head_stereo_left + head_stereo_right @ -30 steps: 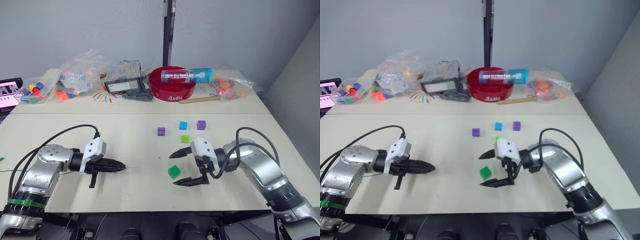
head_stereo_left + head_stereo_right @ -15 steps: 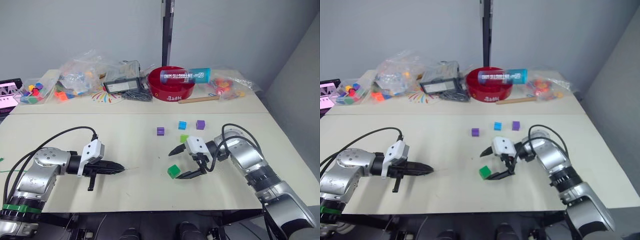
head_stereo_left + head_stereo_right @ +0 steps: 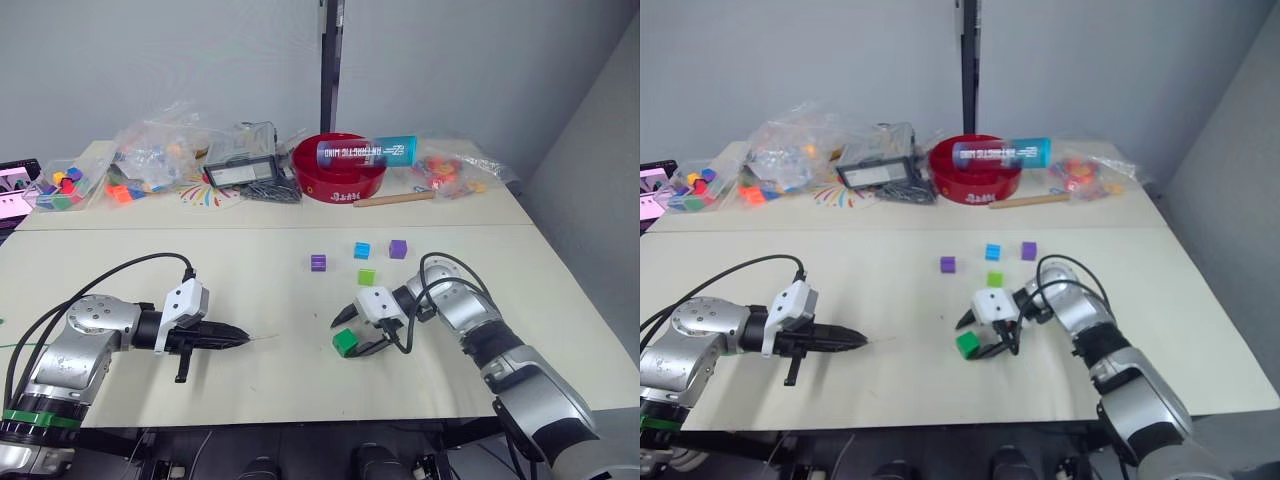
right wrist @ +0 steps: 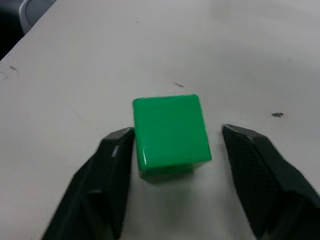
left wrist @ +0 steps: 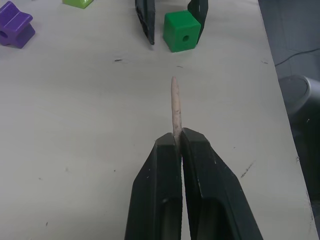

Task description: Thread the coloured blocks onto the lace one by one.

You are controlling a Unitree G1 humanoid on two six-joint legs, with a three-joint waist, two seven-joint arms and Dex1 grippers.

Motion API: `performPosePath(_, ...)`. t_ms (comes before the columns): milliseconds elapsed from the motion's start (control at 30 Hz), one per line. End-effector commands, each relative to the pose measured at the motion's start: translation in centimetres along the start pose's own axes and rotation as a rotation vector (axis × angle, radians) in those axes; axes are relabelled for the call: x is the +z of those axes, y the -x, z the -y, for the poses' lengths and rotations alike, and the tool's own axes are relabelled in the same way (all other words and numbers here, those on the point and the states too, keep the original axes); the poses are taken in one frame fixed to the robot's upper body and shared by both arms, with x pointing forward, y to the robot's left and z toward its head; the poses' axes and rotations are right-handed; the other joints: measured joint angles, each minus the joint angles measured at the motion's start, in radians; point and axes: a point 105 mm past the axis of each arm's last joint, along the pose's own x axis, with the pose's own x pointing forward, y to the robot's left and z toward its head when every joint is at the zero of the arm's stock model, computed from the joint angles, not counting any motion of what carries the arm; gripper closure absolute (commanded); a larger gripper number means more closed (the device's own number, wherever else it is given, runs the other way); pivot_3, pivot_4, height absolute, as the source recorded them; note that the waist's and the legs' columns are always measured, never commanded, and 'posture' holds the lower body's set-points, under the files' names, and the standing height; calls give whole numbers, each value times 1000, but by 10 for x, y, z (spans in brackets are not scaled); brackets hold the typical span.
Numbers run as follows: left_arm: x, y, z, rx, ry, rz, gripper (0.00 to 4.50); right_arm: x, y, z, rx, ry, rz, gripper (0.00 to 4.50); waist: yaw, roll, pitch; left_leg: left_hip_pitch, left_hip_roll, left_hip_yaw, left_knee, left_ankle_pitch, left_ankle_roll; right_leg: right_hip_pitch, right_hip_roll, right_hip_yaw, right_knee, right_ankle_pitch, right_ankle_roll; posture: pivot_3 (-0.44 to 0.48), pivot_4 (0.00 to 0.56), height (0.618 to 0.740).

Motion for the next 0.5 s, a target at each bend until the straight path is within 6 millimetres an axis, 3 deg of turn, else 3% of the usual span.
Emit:
performPosePath(33, 9, 7, -1, 17, -36, 4, 4500, 1, 0, -1, -3, 5, 11, 2851, -1, 0, 0, 0, 0, 0, 0, 0, 0, 0, 0, 0, 0, 0, 0, 0, 150, 731)
performPosePath(67, 9, 7, -1, 17, -36, 3, 4500, 1, 0, -1, -3, 4, 14, 3225, -2, 0, 0, 0, 0, 0, 0, 0, 0, 0, 0, 0, 0, 0, 0, 0, 150, 731)
performPosePath(100, 9, 7, -1, 17, -35, 4, 4500, 2, 0, -2, -4, 0, 21, 3309, -2, 0, 0, 0, 0, 0, 0, 0, 0, 0, 0, 0, 0, 0, 0, 0, 150, 731)
performPosePath(333, 8, 7, -1, 13, -34, 3, 4500, 3, 2, -6, -7, -15, 37, 3309, 0, 0, 0, 0, 0, 0, 0, 0, 0, 0, 0, 0, 0, 0, 0, 0, 150, 731)
performPosePath(500, 18, -10, 4, -29, -68, 19, 4500, 25, -8, -11, -141, -198, 146, 3309, 8, 0, 0, -1, 0, -2, 0, 0, 0, 0, 0, 0, 1, 0, 0, 0, 150, 731)
